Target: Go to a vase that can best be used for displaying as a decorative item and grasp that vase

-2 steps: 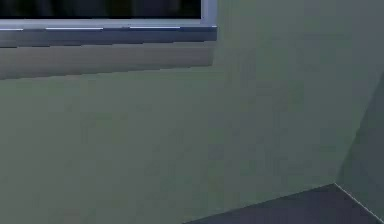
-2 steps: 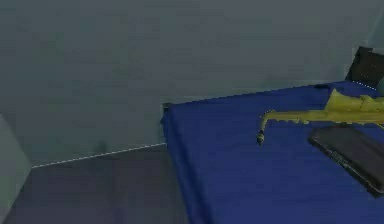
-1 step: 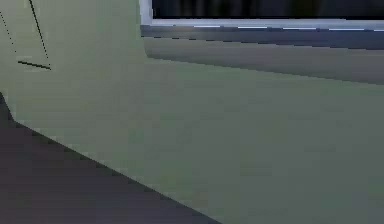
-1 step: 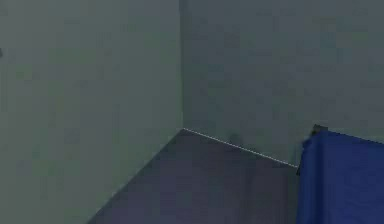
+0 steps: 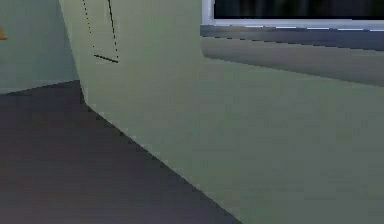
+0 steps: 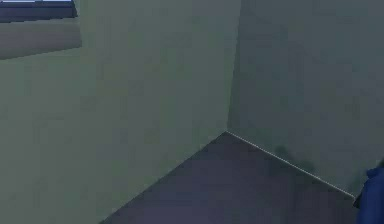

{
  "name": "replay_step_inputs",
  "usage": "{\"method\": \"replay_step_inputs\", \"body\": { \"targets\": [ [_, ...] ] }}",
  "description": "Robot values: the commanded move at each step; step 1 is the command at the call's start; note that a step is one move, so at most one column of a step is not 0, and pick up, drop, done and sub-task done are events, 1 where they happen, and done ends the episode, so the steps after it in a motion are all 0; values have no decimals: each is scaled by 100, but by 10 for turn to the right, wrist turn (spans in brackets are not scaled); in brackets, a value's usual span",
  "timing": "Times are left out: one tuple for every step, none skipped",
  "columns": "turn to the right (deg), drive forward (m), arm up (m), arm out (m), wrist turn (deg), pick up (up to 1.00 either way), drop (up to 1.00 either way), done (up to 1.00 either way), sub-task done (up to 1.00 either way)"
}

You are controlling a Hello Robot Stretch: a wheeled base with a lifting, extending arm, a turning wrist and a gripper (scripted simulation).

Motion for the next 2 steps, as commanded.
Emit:
{"method": "replay_step_inputs", "body": {
  "targets": [
    [0, 35, 0, 0, 0, 0, 0, 0, 0],
    [-420, 0, 0, 0, 0, 0, 0, 0, 0]
  ]
}}
